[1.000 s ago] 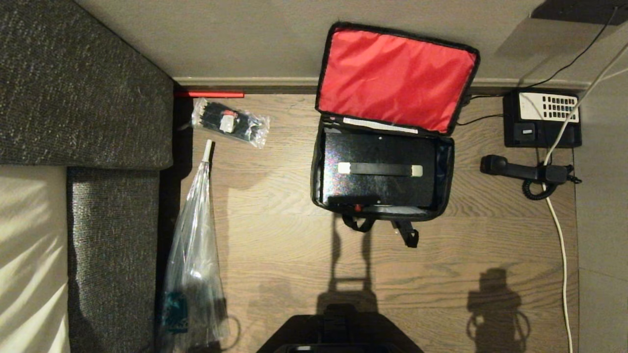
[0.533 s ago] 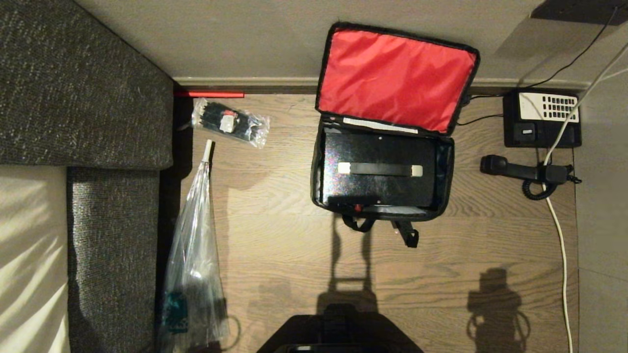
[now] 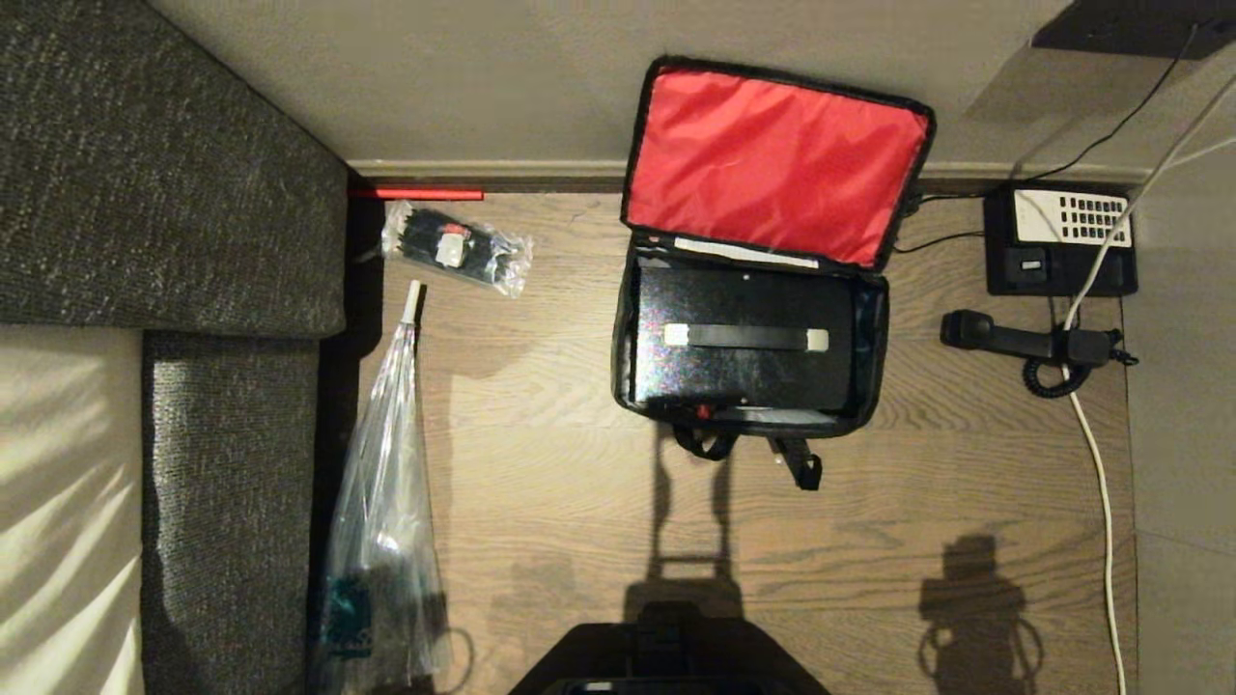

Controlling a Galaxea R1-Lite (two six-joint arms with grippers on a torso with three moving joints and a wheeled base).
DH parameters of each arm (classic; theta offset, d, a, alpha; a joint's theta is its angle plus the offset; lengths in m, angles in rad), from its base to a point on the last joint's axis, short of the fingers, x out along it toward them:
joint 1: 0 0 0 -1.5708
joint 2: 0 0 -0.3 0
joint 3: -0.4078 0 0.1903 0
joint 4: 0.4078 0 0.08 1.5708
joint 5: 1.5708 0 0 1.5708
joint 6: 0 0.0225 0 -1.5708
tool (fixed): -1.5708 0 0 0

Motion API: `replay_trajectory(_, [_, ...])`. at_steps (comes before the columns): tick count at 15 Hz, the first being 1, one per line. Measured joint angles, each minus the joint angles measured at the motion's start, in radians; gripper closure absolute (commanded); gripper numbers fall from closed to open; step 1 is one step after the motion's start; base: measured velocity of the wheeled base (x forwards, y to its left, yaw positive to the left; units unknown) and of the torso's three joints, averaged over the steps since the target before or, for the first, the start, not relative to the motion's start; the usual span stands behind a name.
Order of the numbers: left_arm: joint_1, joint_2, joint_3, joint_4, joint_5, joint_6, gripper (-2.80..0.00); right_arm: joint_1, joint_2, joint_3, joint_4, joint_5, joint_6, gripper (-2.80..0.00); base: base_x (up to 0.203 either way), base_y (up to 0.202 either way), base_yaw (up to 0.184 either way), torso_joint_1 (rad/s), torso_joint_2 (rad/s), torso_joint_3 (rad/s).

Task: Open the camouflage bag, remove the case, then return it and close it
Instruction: Grip the handle

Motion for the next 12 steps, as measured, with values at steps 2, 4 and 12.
replay_trajectory(2, [0.0,0.0,0.0,0.0,0.0,0.0,0.0,0.0,0.0,0.0,0.0,0.0,-0.001,0.0,0.0,0.0,0.0,-0.004,0.0,0.185])
replay_trajectory(4, [0.0,0.0,0.0,0.0,0.0,0.0,0.0,0.0,0.0,0.0,0.0,0.0,0.0,0.0,0.0,0.0,0.0,0.003,0.0,0.194])
replay_trajectory(12, [0.0,0.0,0.0,0.0,0.0,0.0,0.0,0.0,0.001,0.0,0.0,0.0,0.0,0.0,0.0,0.0,0.0,0.003,0.0,0.202])
